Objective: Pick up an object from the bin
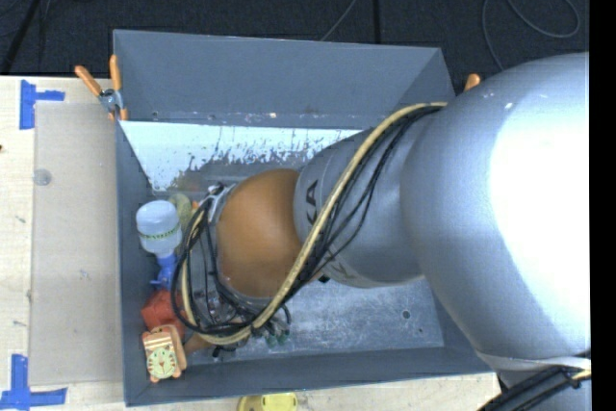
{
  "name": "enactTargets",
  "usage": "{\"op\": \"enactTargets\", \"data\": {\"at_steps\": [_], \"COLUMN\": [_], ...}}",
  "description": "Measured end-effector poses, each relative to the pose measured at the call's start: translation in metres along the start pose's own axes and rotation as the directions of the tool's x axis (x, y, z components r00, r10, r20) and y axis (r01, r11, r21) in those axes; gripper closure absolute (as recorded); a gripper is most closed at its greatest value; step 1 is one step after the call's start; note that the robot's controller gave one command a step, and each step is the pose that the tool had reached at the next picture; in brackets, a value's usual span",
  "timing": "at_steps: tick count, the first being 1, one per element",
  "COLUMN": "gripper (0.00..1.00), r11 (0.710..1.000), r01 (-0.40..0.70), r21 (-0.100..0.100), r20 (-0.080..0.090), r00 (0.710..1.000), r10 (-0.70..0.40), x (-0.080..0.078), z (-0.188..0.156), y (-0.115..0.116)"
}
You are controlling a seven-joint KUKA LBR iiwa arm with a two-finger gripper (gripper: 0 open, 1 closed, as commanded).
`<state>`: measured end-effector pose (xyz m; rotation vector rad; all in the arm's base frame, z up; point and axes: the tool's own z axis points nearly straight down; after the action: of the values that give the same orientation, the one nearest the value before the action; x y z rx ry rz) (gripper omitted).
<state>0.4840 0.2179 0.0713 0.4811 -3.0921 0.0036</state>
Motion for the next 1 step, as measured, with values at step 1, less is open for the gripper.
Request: {"op": "enactTargets", "data": {"at_steps": [1], "gripper": [1.0], "r11": [1.0], "r01": [-0.001], "r21": [0.0], "r20": [0.0], "r00": [1.0], "r10": [0.001], "x": [0.0], "z": [0.0], "y": [0.0]}}
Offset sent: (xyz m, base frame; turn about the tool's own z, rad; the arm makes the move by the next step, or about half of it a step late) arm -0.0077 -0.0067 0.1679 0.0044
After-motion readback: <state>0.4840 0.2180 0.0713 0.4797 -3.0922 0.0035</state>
